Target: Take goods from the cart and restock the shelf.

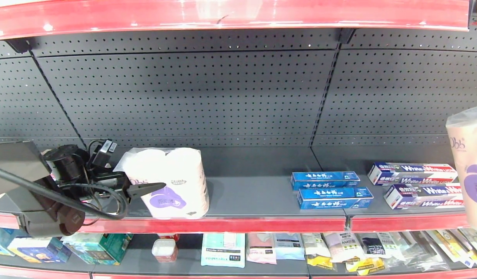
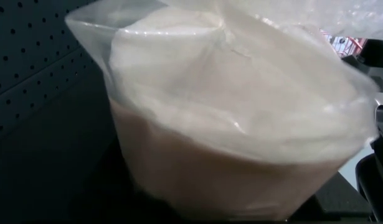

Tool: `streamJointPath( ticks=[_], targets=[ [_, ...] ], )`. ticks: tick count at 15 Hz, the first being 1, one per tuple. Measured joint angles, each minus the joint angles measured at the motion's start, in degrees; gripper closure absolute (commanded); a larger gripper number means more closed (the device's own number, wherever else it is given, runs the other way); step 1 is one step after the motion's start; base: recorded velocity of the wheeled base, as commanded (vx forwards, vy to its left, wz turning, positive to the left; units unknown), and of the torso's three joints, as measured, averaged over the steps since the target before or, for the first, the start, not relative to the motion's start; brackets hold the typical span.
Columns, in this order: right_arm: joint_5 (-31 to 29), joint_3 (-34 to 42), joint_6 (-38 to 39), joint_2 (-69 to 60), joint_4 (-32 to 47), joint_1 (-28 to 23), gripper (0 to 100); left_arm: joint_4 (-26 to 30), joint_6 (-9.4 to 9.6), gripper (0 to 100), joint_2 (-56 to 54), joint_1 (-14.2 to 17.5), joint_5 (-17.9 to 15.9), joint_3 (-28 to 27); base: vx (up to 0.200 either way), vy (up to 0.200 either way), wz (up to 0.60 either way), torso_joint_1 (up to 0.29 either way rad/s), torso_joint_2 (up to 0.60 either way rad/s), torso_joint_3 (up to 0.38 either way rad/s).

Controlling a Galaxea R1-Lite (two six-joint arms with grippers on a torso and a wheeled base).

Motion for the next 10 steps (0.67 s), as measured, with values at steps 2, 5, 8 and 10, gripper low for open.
streamJointPath(
  ticks=[2,5,8,10],
  targets=[
    [0.0,-0.26,0.0,0.0,-0.02,0.02,100,-0.02,-0.29,100,0.1,0.0,0.07,-0.02,0.0,0.0,0.0,0.0,0.0,0.0],
    [-0.06,-0.3,-0.04,0.04,0.02,0.04,100,0.0,-0.38,100,0.16,-0.05,0.3,-0.11,0.0,0.0,0.0,0.0,0.0,0.0],
    [-0.02,-0.13,-0.09,0.06,0.04,0.06,100,0.44,-0.49,0,0.24,-0.05,1.8,0.0,0.0,0.0,0.0,0.0,0.0,0.0],
    [-0.02,0.09,-0.09,0.06,0.02,0.11,100,0.39,-0.73,0,0.38,-0.09,2.18,0.06,0.0,0.0,0.0,0.0,0.0,0.0]
  ],
)
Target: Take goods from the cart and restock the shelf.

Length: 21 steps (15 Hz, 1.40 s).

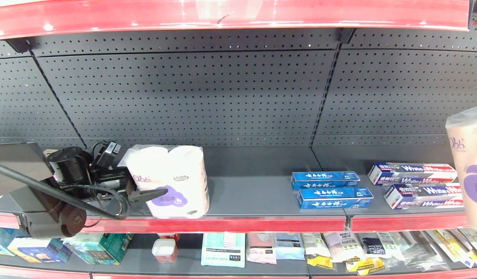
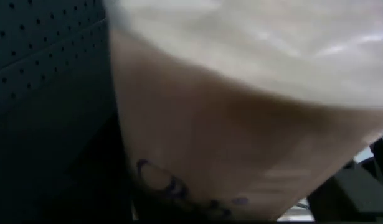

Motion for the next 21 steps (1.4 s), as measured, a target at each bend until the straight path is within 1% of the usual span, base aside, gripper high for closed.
streamJointPath(
  ticks=[6,7,8,9,10,11,15,17,18,20,21],
  targets=[
    [0.18,0.35,0.06,0.69,-0.05,0.17,100,-0.33,0.18,0,-0.77,0.04,0.28,0.74,0.0,0.0,0.0,0.0,0.0,0.0],
    [0.21,0.35,0.06,0.9,-0.07,0.23,100,-0.3,0.33,0,-1.1,0.11,0.94,0.96,0.0,0.0,0.0,0.0,0.0,0.0],
    [0.21,0.35,0.06,1.1,-0.07,0.3,100,-0.33,0.57,0,-1.57,0.15,2.9,1.32,0.0,0.0,0.0,0.0,0.0,0.0],
    [0.22,0.35,0.06,1.24,-0.07,0.34,100,-0.33,0.74,0,-1.93,0.17,3.51,1.57,0.0,0.0,0.0,0.0,0.0,0.0],
    [0.27,0.33,0.06,1.38,-0.07,0.37,100,-0.33,0.99,0,-2.45,0.22,5.67,1.73,0.0,0.0,0.0,0.0,0.0,0.0],
    [0.33,0.29,0.09,1.51,-0.11,0.39,100,-0.34,1.06,0,-3.24,0.45,6.66,1.99,0.0,0.0,0.0,0.0,0.0,0.0],
    [0.38,0.35,0.11,1.66,-0.1,0.39,100,-0.37,0.57,0,-7.55,3.15,7.14,4.16,0.0,0.0,0.0,0.0,0.0,0.0],
    [0.43,0.4,0.09,1.55,-0.1,0.37,100,-0.37,0.41,0,-10.36,5.11,7.49,5.32,0.0,0.0,0.0,0.0,0.0,0.0],
    [0.44,0.32,0.09,1.57,-0.1,0.37,100,-0.39,0.33,0,-11.5,6.02,8.3,5.62,0.0,0.0,0.0,0.0,0.0,0.0],
    [0.6,-0.2,0.09,1.73,-0.11,0.45,100,-0.34,-0.82,0,-13.84,7.17,14.41,6.45,0.0,0.0,0.0,0.0,0.0,0.0],
    [0.65,-0.3,0.06,1.79,-0.11,0.52,100,-0.37,-1.04,0,-14.96,7.56,16.37,7.24,0.0,0.0,0.0,0.0,0.0,0.0]
  ],
)
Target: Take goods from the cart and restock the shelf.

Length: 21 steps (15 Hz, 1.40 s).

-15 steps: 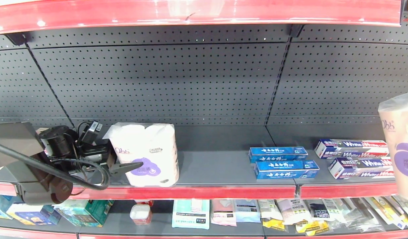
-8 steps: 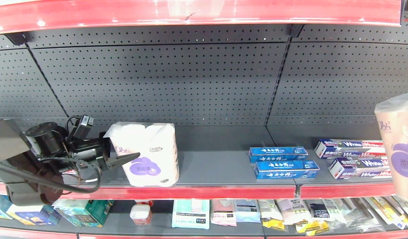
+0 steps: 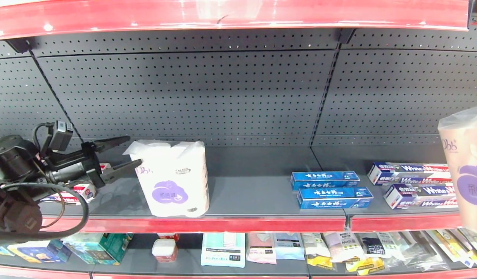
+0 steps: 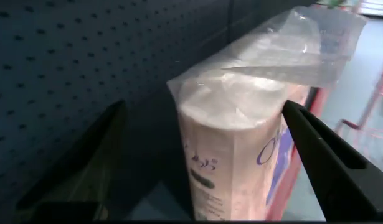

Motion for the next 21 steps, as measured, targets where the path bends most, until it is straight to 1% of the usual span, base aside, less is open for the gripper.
streamJointPath(
  ticks=[1,3,4,5,6,7,8,9,10,11,12,13,15,16,17,18,19,20,21],
  targets=[
    [-0.02,-0.11,0.02,0.06,0.0,0.12,100,0.0,-0.04,0,-1.06,0.17,1.91,1.24,0.0,0.0,0.0,0.0,0.0,0.0],
    [0.01,-0.2,0.11,0.06,0.01,0.45,100,0.02,-0.16,0,-3.51,0.3,8.11,4.94,0.0,0.0,0.0,0.0,0.0,0.0],
    [0.01,-0.22,0.35,0.09,-0.02,0.48,100,0.02,-0.46,0,-4.63,0.44,10.37,6.57,0.0,0.0,0.0,0.0,0.0,0.0],
    [0.04,-0.33,0.62,0.16,-0.1,0.5,100,0.06,-1.63,0,-5.96,0.74,11.5,8.44,0.0,0.0,0.0,0.0,0.0,0.0],
    [0.09,-0.33,0.71,0.24,-0.07,0.48,100,0.04,-3.69,0,-7.45,0.96,11.93,9.84,0.0,0.0,0.0,0.0,0.0,0.0],
    [0.11,-0.34,0.79,0.33,-0.07,0.45,100,0.04,-7.25,0,-9.33,1.05,12.48,11.12,0.0,0.0,0.0,0.0,0.0,0.0],
    [0.17,-0.34,0.82,0.39,-0.32,0.48,100,0.02,-11.14,0,-11.62,1.02,15.91,12.43,0.0,0.0,0.0,0.0,0.0,0.0],
    [0.2,-0.41,0.79,0.44,-0.35,0.5,100,0.0,-13.21,0,-13.51,0.91,22.15,13.42,0.0,0.0,0.0,0.0,0.0,0.0],
    [0.5,-0.48,0.82,0.46,-0.35,0.5,100,0.0,-14.2,0,-14.88,0.68,28.25,14.25,0.0,0.0,0.0,0.0,0.0,0.0],
    [1.29,-0.59,0.84,0.49,-0.45,0.52,100,0.02,-14.58,0,-16.04,0.52,33.83,15.12,0.0,0.0,0.0,0.0,0.0,0.0],
    [2.0,-0.59,0.82,0.52,-0.43,0.61,100,0.04,-14.45,0,-17.2,0.39,38.77,16.46,0.0,0.0,0.0,0.0,0.0,0.0],
    [2.19,-0.59,0.82,0.55,-0.43,0.63,100,0.09,-13.9,0,-18.58,0.33,41.87,18.25,0.0,0.0,0.0,0.0,0.0,0.0],
    [2.24,-0.5,1.0,0.74,-0.43,1.28,100,2.83,-13.26,0,-22.2,0.24,45.11,22.33,0.0,0.0,0.0,0.0,0.0,0.0],
    [2.28,-0.45,1.26,0.83,-0.43,1.6,100,6.27,-13.13,0,-24.37,0.22,46.86,23.91,0.0,0.0,0.0,0.0,0.0,0.0],
    [2.3,-0.44,1.37,0.88,-0.43,1.77,100,10.87,-12.95,0,-26.81,0.22,49.46,25.03,0.0,0.0,0.0,0.0,0.0,0.0],
    [2.28,-0.44,1.37,0.85,-0.43,2.07,100,14.24,-12.36,0,-29.06,0.24,51.08,25.64,0.0,0.0,0.0,0.0,0.0,0.0],
    [2.28,-0.41,1.37,0.77,-0.43,2.82,100,17.32,-11.37,0,-31.54,0.22,51.68,26.05,0.0,0.0,0.0,0.0,0.0,0.0],
    [2.3,-0.41,1.39,0.66,-0.43,3.54,100,20.83,-10.26,0,-34.33,-0.02,51.65,26.22,0.0,0.0,0.0,0.0,0.0,0.0],
    [2.28,-0.41,1.41,0.6,-0.45,4.28,100,24.97,-9.61,0,-37.46,-0.57,51.1,26.3,0.0,0.0,0.0,0.0,0.0,0.0]
  ],
)
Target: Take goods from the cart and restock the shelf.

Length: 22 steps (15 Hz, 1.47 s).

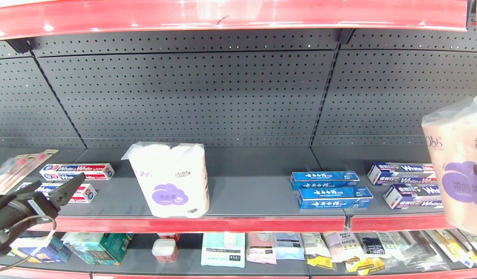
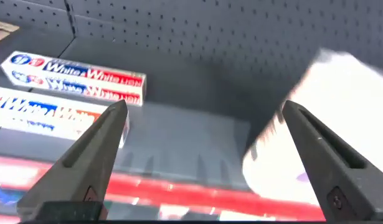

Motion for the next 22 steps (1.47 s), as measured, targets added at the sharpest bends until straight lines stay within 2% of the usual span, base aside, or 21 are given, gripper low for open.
streamJointPath(
  ticks=[3,5,7,8,10,11,12,13,16,18,19,22],
  targets=[
    [0.0,0.4,0.0,-0.38,0.05,2.21,100,15.93,0.99,0,-12.36,-4.14,-1.01,-0.57,0.0,0.0,0.0,0.0,0.0,0.0],
    [-0.02,0.88,-0.13,-0.63,0.0,3.56,100,32.41,2.28,0,-23.65,-8.35,-1.3,-1.87,0.0,0.0,0.0,0.0,0.0,0.0],
    [-0.06,1.24,-0.71,-0.6,0.0,4.07,100,53.68,4.28,0,-36.64,-12.0,-1.54,-4.84,0.0,0.0,0.0,0.0,0.0,0.0],
    [-0.09,1.32,-1.23,-0.49,0.05,4.22,100,62.44,5.32,0,-42.97,-13.39,-1.61,-6.42,0.0,0.0,0.0,0.0,0.0,0.0],
    [-0.06,1.73,-2.22,-0.33,0.0,4.33,100,76.03,7.14,0,-54.94,-15.57,-1.67,-9.31,0.0,0.0,0.0,0.0,0.0,0.0],
    [-0.04,2.01,-2.51,-0.29,0.05,4.38,100,80.9,8.24,0,-59.79,-16.29,-1.67,-10.39,0.0,0.0,0.0,0.0,0.0,0.0],
    [-0.04,2.12,-2.55,-0.27,-0.06,4.46,100,84.54,10.25,0,-63.65,-16.88,-1.65,-11.18,0.0,0.0,0.0,0.0,0.0,0.0],
    [-0.02,2.17,-2.55,-0.24,-0.11,5.22,100,84.98,11.9,0,-66.49,-17.27,-1.74,-11.59,0.0,0.0,0.0,0.0,0.0,0.0],
    [-0.04,2.54,-2.41,-0.1,-1.95,8.61,100,85.4,12.95,0,-70.27,-17.63,-1.48,-10.74,0.0,0.0,0.0,0.0,0.0,0.0],
    [-0.04,2.93,-2.49,0.69,-2.83,10.13,100,85.07,14.47,0,-71.25,-17.63,0.39,-8.16,0.0,0.0,0.0,0.0,0.0,0.0],
    [-0.06,2.89,-2.29,1.27,-2.99,10.37,100,84.85,14.42,0,-71.51,-17.66,2.44,-7.13,0.0,0.0,0.0,0.0,0.0,0.0],
    [-0.06,2.91,-1.96,3.32,-6.96,10.63,100,80.38,11.19,0,-72.0,-17.44,12.26,-4.79,0.0,0.0,0.0,0.0,0.0,0.0]
  ],
)
